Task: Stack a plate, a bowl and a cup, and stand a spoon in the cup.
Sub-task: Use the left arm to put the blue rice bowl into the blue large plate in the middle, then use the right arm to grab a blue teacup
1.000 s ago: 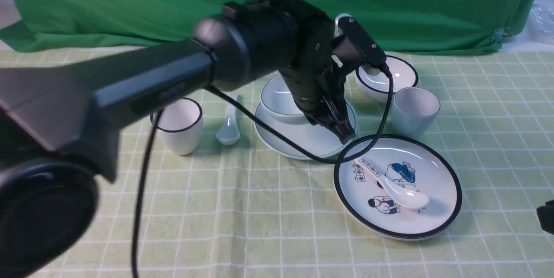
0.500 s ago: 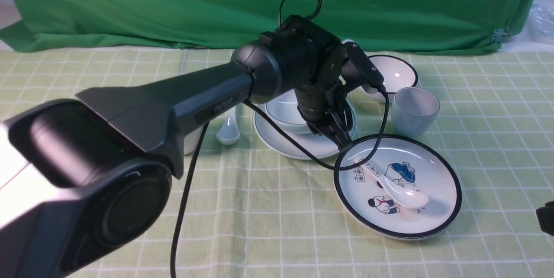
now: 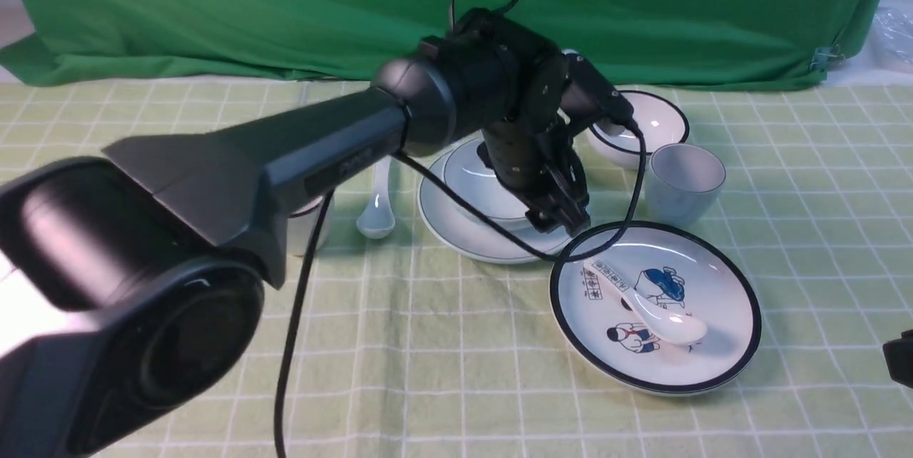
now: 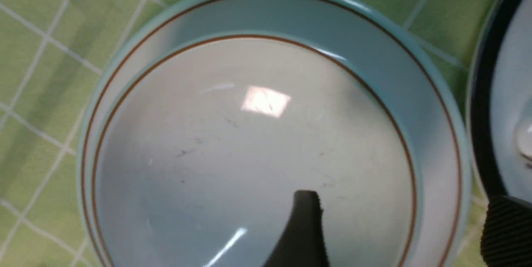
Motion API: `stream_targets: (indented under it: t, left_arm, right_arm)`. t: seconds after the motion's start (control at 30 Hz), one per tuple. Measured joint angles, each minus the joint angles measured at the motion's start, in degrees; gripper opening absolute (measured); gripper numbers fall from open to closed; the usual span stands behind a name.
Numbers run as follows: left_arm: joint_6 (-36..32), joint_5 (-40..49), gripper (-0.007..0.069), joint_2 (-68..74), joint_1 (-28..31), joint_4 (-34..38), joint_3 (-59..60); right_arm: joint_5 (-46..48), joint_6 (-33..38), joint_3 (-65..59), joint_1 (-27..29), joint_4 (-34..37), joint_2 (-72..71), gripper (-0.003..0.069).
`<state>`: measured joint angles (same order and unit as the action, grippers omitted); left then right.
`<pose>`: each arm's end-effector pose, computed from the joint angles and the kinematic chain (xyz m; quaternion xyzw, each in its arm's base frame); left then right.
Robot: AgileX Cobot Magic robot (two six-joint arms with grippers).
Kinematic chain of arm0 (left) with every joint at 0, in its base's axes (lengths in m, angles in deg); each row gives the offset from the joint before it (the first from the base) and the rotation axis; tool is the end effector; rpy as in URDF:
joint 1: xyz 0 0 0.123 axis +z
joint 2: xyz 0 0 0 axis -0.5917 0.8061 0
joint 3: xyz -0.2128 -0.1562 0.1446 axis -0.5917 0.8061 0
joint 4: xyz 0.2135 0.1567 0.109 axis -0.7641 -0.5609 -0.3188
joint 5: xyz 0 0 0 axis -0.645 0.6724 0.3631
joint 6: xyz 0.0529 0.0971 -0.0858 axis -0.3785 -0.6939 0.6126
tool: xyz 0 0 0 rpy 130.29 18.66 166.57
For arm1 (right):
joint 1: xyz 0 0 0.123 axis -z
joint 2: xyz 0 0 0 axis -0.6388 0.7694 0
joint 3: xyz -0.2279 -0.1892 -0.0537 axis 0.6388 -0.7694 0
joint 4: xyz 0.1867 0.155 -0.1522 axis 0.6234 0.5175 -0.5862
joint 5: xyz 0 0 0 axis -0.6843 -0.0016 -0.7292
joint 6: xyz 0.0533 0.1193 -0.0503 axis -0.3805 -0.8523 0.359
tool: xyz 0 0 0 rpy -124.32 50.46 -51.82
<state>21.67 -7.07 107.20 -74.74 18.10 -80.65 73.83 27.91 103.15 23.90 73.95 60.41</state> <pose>0.4498 -0.3461 0.1882 0.4647 0.8511 -0.0096 0.2441 0.1840 0.0700 0.3190 -0.1815 0.8838 0.0994 0.4197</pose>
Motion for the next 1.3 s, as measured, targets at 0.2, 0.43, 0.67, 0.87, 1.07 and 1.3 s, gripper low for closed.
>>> stream_targets:
  t: [0.2,0.43,0.67,0.87,1.07,1.3]
  left_arm:
    - [4.7,9.4,0.0473,-13.4,0.0,1.3,0.0]
    - [6.5,13.1,0.0040,-33.1,0.0,6.7,9.9]
    - [7.1,-3.8,0.0005,-58.2,0.0,7.8,40.3]
    - [7.6,-16.9,0.0005,-74.5,0.0,8.8,59.3]
    - [8.3,-19.4,0.0005,-82.8,0.0,9.1,64.2]
    - [8.4,-19.3,0.0005,-84.8,0.0,9.1,64.4]
  right_arm:
    - [0.0,-0.6,9.8,0.0,0.0,11.4,0.0288]
    - [0.1,0.8,25.6,0.8,0.0,37.8,0.0328]
    - [2.6,1.0,42.8,1.1,-0.8,58.4,0.0450]
    - [6.8,-0.2,54.8,1.1,-5.2,72.7,0.0429]
    - [11.1,-0.5,62.5,1.2,-7.9,81.7,0.0361]
    - [14.2,1.0,64.9,1.2,-8.5,83.3,0.0082]
